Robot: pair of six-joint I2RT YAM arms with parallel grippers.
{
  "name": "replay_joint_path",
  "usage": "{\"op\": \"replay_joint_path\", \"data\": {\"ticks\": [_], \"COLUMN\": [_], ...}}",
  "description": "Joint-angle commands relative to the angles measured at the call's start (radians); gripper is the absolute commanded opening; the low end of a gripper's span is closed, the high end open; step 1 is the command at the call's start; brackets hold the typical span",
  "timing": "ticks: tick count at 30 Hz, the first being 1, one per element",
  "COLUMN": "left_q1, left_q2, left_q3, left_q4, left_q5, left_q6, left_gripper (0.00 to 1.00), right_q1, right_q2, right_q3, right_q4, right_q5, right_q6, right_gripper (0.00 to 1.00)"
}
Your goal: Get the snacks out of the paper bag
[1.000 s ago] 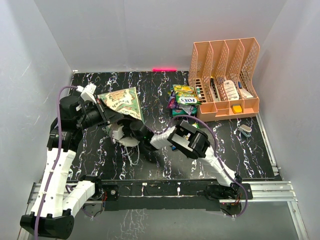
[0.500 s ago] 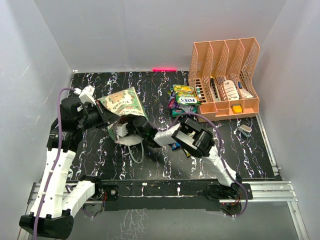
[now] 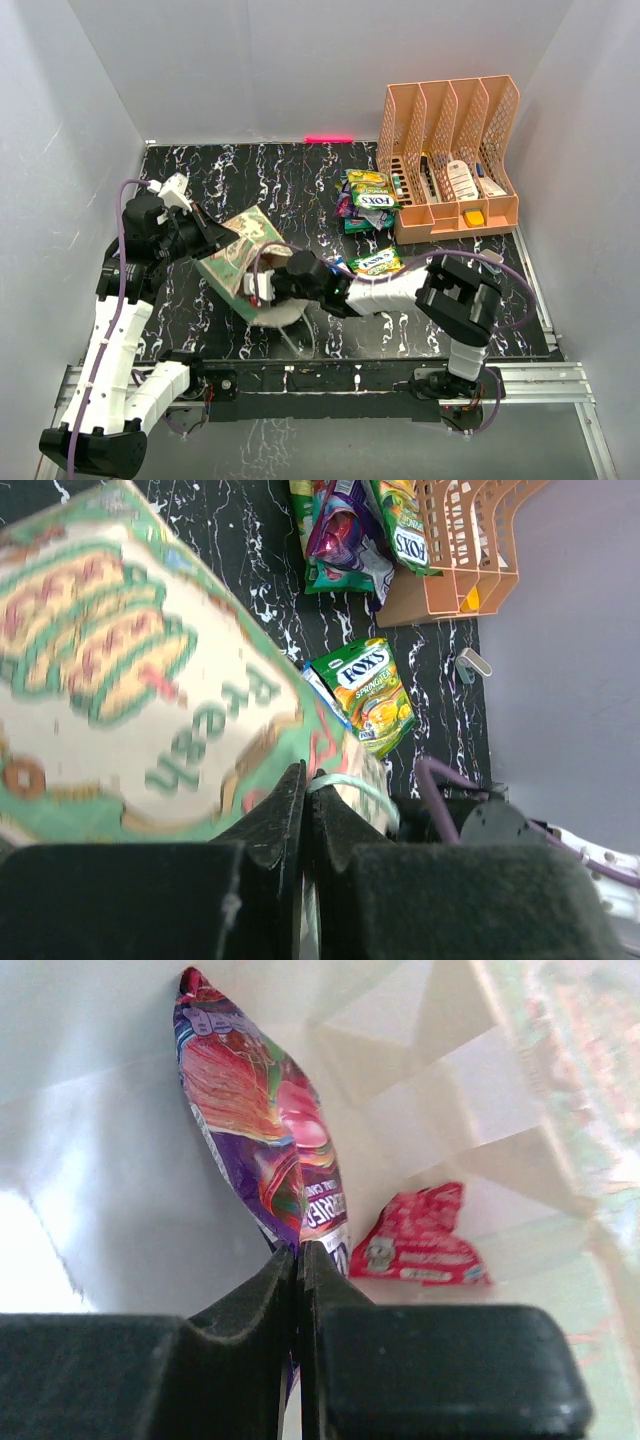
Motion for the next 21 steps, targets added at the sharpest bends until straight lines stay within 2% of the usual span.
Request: {"op": "replay_joint_path", "data": {"ticks": [1, 7, 12, 16, 19, 21], "left_q1": [-0.005, -0.005, -0.005, -0.005, -0.005, -0.005], "left_q2": [-0.013, -0.016, -0.030, -0.034, -0.032, -0.030], "left_q3": [0.005, 0.012, 0.011, 0.009, 0.005, -0.001], "left_q4": [0.011, -0.003, 0.007, 0.004, 0.004, 0.008], "left_q5": [0.003, 0.012, 0.034, 0.037, 0.041, 0.044], "left_q6": [-0.007, 0.006, -0.009, -0.012, -0.011, -0.010], "left_gripper": [0.00, 0.00, 0.00, 0.00, 0.00, 0.00], "right_q1": [0.063, 0.066, 0.086, 0.102, 0.105, 0.105], "right_q2": [-0.102, -0.088, 0.012, 0.072, 0.115, 0.158], "right_q3": [-0.107, -0.169, -0.190, -0.219, -0.210, -0.173], "right_q4": [-0.026, 0.053, 0.232, 0.419, 0.502, 0.517], "right_q5": [-0.069, -0.039, 0.040, 0.115, 0.137, 0.169], "right_q6": [0.058, -0.001, -0.117, -0.195, -0.233, -0.259], "right_gripper": [0.07, 0.10, 0.31, 0.52, 0.62, 0.65]}}
